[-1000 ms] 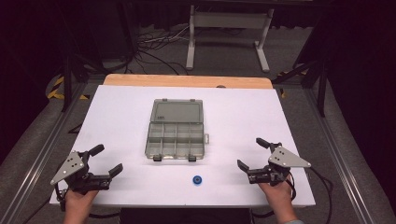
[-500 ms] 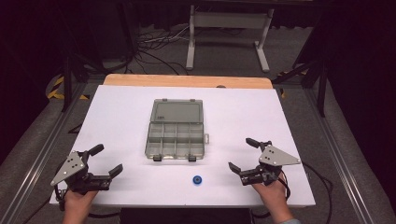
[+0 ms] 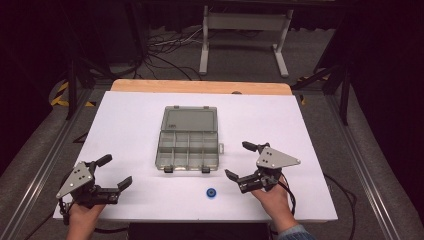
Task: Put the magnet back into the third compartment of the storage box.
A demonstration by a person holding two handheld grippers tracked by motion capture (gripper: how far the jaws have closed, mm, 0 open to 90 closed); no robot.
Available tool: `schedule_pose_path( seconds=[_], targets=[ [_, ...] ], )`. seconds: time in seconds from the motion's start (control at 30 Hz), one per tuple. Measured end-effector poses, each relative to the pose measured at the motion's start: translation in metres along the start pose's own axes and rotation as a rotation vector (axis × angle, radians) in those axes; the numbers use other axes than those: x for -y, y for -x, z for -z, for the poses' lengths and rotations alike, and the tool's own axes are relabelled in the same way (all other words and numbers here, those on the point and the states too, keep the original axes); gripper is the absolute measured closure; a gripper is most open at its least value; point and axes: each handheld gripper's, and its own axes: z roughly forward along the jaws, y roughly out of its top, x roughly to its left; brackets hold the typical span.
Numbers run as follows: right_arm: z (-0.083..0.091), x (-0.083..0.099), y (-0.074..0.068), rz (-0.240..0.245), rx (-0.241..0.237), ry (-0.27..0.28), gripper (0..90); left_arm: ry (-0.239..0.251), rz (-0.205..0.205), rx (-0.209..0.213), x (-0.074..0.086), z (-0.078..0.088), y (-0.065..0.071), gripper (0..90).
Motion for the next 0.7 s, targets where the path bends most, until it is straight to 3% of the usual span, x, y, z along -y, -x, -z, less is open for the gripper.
schedule_pose_path(
  seconds=[0.13, 0.33, 0.37, 0.4, 0.6, 0.7],
  targets=[
    [-0.009, -0.004, -0.001, -0.018, -0.023, 0.009, 0.4, -0.006, -0.001, 0.002, 0.000, -0.001, 0.000, 0.3],
    [-0.022, -0.007, -0.005, -0.014, -0.054, -0.030, 0.3, -0.004, -0.006, 0.006, 0.001, -0.001, -0.001, 0.4],
    [-0.027, -0.009, -0.006, 0.001, -0.058, -0.081, 0.3, -0.006, -0.007, 0.006, 0.001, -0.001, -0.001, 0.4],
    [-0.027, -0.009, -0.006, 0.001, -0.058, -0.081, 0.3, -0.009, -0.010, 0.007, 0.001, -0.001, -0.001, 0.4],
    [-0.038, -0.024, -0.018, 0.047, -0.096, -0.296, 4.3, -0.011, -0.013, 0.009, 0.001, -0.001, 0.000, 0.4],
    [-0.041, -0.031, -0.023, 0.061, -0.111, -0.371, 6.8, -0.013, -0.014, 0.008, 0.001, -0.002, 0.000, 0.4]
  ],
)
